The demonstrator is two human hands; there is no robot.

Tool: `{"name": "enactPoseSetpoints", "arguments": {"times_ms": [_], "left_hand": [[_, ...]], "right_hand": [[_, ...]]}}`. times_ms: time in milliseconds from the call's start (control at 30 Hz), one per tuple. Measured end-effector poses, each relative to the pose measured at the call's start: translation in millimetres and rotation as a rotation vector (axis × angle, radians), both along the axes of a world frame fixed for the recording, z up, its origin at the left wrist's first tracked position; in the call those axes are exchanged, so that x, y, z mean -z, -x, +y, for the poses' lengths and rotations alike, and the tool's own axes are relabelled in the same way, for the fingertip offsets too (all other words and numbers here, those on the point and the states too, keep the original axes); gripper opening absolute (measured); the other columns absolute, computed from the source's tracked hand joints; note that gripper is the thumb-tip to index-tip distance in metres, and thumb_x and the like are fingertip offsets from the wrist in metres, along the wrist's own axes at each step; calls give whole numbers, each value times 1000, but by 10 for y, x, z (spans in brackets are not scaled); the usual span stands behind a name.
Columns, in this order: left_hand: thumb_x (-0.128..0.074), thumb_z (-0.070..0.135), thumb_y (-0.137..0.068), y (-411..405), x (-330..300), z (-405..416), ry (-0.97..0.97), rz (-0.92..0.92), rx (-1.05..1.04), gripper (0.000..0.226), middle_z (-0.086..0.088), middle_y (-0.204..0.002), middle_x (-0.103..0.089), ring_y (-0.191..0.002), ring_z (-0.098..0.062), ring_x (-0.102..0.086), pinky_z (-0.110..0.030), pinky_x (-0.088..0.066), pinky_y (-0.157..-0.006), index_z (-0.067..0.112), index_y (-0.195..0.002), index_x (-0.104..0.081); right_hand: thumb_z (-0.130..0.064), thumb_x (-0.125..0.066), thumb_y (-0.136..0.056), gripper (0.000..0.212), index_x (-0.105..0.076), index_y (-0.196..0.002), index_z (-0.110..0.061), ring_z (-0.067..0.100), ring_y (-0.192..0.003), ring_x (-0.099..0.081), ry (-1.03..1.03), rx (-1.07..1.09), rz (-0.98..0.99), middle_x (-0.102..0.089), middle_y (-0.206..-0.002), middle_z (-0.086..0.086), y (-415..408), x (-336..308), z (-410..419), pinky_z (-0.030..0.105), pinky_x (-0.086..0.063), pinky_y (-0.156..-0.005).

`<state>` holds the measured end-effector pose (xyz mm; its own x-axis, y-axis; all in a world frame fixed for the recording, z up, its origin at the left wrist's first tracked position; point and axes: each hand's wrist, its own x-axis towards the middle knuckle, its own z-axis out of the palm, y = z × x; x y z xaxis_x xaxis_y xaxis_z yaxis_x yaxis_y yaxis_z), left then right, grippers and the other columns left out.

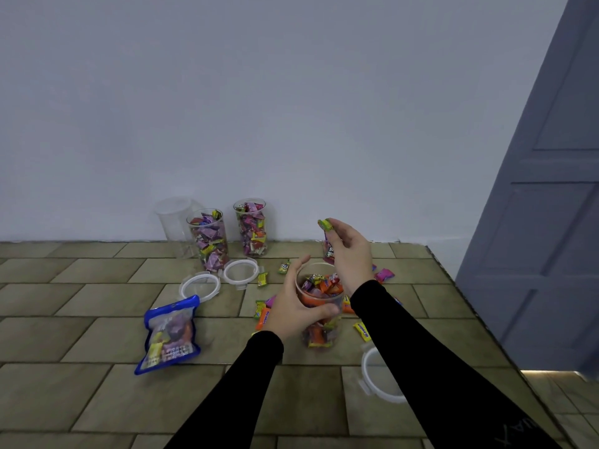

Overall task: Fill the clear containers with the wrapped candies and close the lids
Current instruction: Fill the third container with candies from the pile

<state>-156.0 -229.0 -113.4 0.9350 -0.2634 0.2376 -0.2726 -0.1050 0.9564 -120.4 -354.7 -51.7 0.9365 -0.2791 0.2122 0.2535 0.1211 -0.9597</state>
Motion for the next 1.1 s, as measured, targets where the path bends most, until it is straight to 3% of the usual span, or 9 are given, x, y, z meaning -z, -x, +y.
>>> {"name": "enactPoseSetpoints", "arguments": {"times_ms": [133,367,533,633,700,800,867,967,1100], "left_hand": [[-90,38,-52,-52,14,-12,-34,27,-5,85,14,-124,-59,-113,1,-58,-17,-47,-91,28,-127,-51],[-89,35,-56,-83,6,-23,-24,30,-19,79,10,-120,-60,-108,1,-61,-16,-48,-88,26,-124,-50],[-88,13,-66,-92,19,-42,-2,34,-14,68,6,-112,-68,-105,-8,-65,-22,-51,-88,22,-122,-51],[-88,12,-67,-97,26,-41,11,27,-9,66,4,-112,-69,-106,-10,-65,-26,-51,-90,22,-121,-52],[-89,15,-65,-89,22,-38,22,39,1,65,3,-110,-69,-104,-12,-66,-28,-52,-88,21,-119,-52],[-88,27,-59,-75,10,-45,32,54,6,68,4,-107,-70,-102,-12,-67,-28,-53,-83,24,-116,-52],[-88,29,-57,-61,4,-52,49,59,11,69,4,-107,-71,-102,-13,-68,-28,-54,-83,23,-116,-53],[-88,29,-57,-54,2,-45,50,63,11,70,7,-107,-71,-102,-12,-67,-28,-54,-83,25,-116,-52],[-88,14,-65,-51,-6,-35,57,60,20,68,9,-108,-70,-102,-9,-67,-23,-53,-80,25,-120,-50]], "right_hand": [[-15,-57,-95,18,-66,-111,-19,7,-67,-54,73,-34,-2,-58,-73,-2,36,-53,-30,21,-52,-56],[-4,-54,-94,27,-65,-105,-26,5,-71,-61,448,-157,-49,-65,-78,-2,160,-36,-206,21,-54,-59],[-4,-58,-90,28,-69,-102,-27,-7,-79,-62,755,-226,-82,-68,-94,-7,187,-50,-279,13,-50,-75],[-16,-61,-88,24,-70,-106,-31,9,-99,-56,1049,-177,-151,-65,-105,-1,173,-79,-333,26,-45,-89],[-14,-55,-88,27,-72,-99,-32,15,-97,-56,1148,-191,-161,-67,-100,1,190,-116,-336,35,-47,-85],[-9,-44,-79,36,-74,-87,-28,24,-81,-63,1139,-219,-123,-72,-88,-2,235,-191,-294,43,-53,-73],[-5,-49,-78,34,-73,-93,-24,20,-74,-64,1168,-255,-37,-71,-84,-1,291,-281,-266,39,-55,-70],[2,-54,-77,42,-70,-107,-24,13,-80,-64,1231,-386,109,-71,-93,2,350,-385,-217,30,-55,-71],[-1,-59,-85,36,-68,-112,-23,13,-90,-63,1198,-379,150,-69,-99,3,355,-418,-166,29,-53,-79]]}}
